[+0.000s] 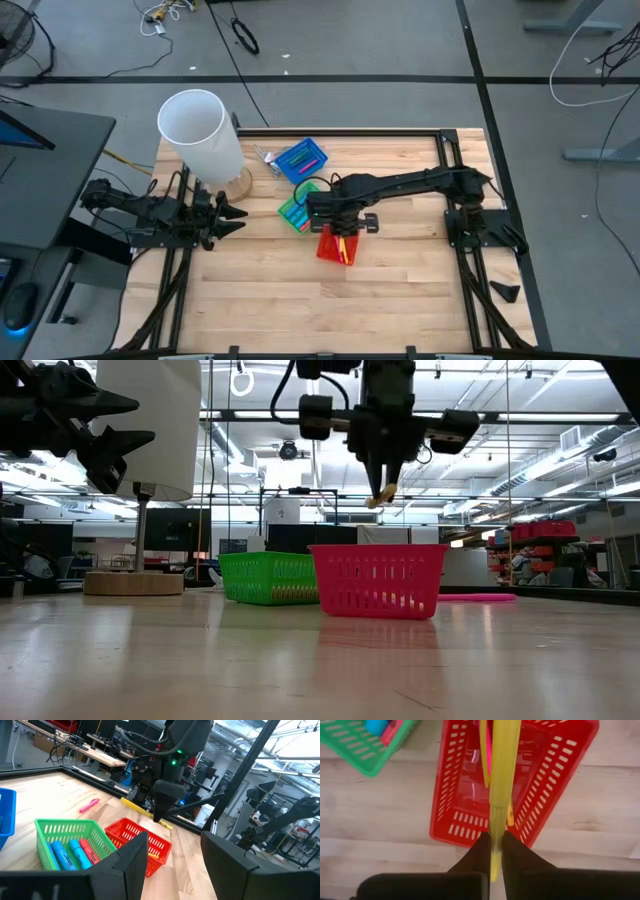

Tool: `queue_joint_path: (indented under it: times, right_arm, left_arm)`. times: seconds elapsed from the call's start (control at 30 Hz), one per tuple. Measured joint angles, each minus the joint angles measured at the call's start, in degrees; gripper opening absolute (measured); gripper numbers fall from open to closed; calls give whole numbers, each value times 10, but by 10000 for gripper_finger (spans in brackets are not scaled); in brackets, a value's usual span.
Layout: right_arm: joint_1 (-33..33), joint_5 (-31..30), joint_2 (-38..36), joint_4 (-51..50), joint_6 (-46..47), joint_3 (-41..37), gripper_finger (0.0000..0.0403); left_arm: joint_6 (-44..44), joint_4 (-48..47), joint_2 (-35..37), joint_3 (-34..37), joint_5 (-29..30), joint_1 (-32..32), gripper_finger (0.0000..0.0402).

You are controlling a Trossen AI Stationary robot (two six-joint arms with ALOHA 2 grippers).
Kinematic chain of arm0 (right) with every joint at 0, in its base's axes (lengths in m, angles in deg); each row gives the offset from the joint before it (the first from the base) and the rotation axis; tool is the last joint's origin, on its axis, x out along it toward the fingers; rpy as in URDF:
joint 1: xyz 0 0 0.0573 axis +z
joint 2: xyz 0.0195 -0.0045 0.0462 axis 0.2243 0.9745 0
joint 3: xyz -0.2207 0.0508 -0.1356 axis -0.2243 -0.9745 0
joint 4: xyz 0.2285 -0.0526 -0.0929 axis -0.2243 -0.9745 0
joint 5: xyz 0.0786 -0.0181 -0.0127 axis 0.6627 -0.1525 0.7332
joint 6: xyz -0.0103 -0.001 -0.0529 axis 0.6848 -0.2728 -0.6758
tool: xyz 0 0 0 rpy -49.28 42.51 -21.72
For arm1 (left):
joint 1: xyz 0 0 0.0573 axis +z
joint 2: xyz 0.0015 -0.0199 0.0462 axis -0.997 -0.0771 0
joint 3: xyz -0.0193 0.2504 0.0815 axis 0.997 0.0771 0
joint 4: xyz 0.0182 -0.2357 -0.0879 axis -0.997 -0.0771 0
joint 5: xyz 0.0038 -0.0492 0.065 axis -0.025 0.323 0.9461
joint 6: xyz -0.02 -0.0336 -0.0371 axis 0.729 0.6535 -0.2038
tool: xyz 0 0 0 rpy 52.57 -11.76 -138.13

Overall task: Pick & Place Markers
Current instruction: Put the yellow pen into the red bin, then put the pink pen into the red bin

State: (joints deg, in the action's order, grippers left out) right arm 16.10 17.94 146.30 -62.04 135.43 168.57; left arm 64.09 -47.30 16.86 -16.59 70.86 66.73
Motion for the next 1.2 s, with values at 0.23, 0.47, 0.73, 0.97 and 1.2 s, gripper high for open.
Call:
queue_joint_path:
  times: [0.23,0.47,0.73,0.97,1.2]
  right_arm:
    - [1,10,38,14,-11,-11,18]
    - [1,15,79,26,-44,-11,18]
    - [-1,16,95,28,-56,-11,22]
    - [-1,16,95,30,-56,-11,64]
    - [0,14,95,31,-56,-11,102]
  left_arm:
    - [0,0,0,0,0,0,188]
    - [0,0,0,0,0,0,188]
    - [0,0,0,0,0,0,188]
    - [0,0,0,0,0,0,188]
    - [0,0,0,0,0,0,188]
